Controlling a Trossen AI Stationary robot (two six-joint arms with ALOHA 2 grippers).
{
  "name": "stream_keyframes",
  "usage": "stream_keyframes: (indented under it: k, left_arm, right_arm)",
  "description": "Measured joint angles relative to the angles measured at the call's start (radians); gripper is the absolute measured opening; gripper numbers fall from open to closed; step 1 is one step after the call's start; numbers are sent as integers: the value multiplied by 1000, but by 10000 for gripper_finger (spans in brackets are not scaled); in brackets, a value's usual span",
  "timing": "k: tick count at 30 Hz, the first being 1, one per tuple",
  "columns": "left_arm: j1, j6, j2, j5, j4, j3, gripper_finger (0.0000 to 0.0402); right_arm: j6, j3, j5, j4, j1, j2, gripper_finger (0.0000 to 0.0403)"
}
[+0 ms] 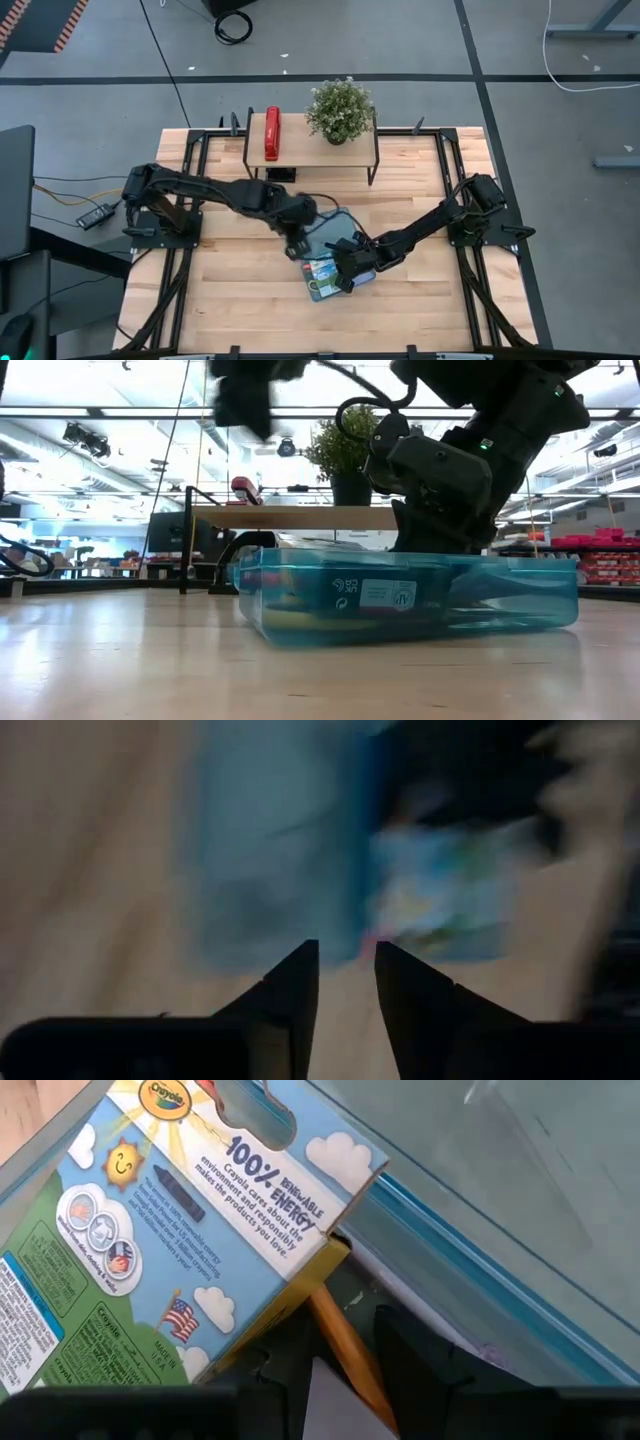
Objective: Pack school essentials
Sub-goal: Close the blue supply box
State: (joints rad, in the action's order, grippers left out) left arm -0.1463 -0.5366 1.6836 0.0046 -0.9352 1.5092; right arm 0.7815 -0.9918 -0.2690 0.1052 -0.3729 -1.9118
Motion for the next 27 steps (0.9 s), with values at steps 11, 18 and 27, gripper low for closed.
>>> stream_keyframes:
  k: [11,18,27]
  left_arm:
    - [68,5,-116,-42,-172,-335,64]
    - [108,-160,-171,126,330,-656,10]
    - [193,-64,-172,57,536,-790,4]
  right_arm:
    - [0,1,-2,2,-8,0,119]
    - [31,1,-3,-5,-9,0,119]
    - [38,1,4,-9,-9,1,119]
